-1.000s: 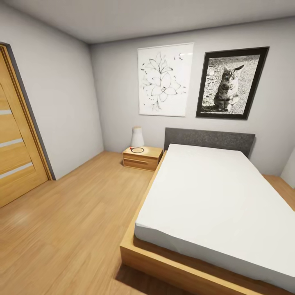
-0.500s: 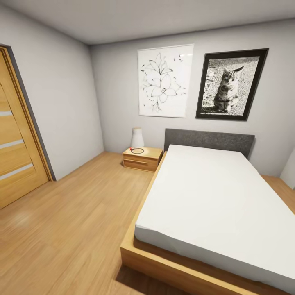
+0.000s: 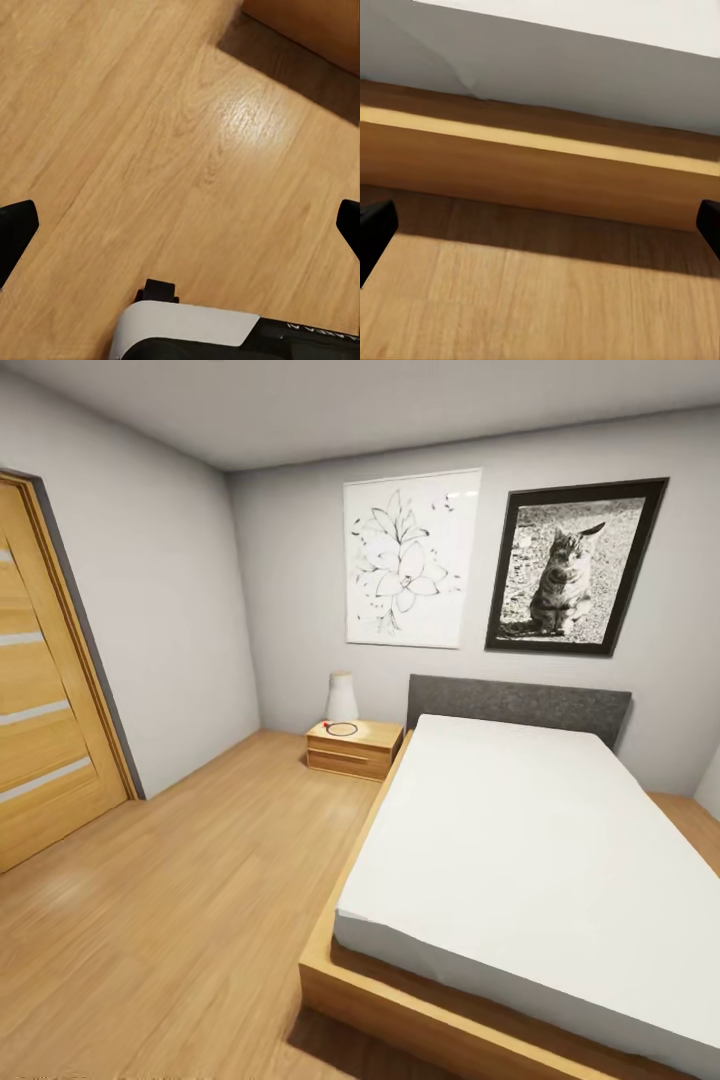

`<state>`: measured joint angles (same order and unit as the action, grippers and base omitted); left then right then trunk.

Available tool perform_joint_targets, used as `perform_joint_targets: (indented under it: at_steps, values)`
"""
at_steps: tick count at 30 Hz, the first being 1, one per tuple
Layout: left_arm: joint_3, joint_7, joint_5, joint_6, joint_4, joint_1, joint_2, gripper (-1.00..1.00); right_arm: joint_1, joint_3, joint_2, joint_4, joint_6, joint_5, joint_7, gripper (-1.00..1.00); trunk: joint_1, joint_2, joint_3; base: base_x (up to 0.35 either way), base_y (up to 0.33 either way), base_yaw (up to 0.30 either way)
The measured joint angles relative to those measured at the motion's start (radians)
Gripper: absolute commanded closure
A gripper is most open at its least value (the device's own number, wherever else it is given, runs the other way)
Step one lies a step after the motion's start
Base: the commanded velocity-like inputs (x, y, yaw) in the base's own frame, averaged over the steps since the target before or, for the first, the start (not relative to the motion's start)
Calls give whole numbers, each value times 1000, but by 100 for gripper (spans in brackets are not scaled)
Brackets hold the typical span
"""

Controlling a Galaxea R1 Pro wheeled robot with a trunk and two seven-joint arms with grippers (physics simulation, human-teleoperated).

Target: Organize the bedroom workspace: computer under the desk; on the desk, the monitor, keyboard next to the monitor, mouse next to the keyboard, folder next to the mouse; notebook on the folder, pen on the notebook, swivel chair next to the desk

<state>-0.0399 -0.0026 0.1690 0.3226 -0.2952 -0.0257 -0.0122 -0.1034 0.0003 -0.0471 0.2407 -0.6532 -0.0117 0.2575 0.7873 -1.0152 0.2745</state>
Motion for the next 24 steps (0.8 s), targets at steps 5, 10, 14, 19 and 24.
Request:
perform_joint_targets:
  at_steps: [5, 10, 14, 19, 24]
  values:
    - [0, 0, 1, 31, 12, 0, 0, -100, 0, -1, 0, -1, 1, 0, 1, -100, 0, 0, 0, 0, 0, 253]
    - [0, 0, 1, 38, 16, 0, 0, -100, 0, -1, 0, -2, 2, 0, 0, -100, 0, 0, 0, 0, 0, 270]
    - [-1, 0, 1, 40, 16, 0, 0, -100, -1, -1, 1, -1, 3, 0, 0, -100, 0, 0, 0, 75, 0, 273]
    - [-1, 0, 2, 40, 17, 0, 0, -100, 0, -1, 2, -1, 2, 1, -1, -100, 0, 0, 2, 248, 0, 212]
    - [-2, 0, 1, 40, 17, 0, 0, -100, 0, 3, 5, -3, -3, 16, -7, -100, 0, 0, 2, 101, 0, 38]
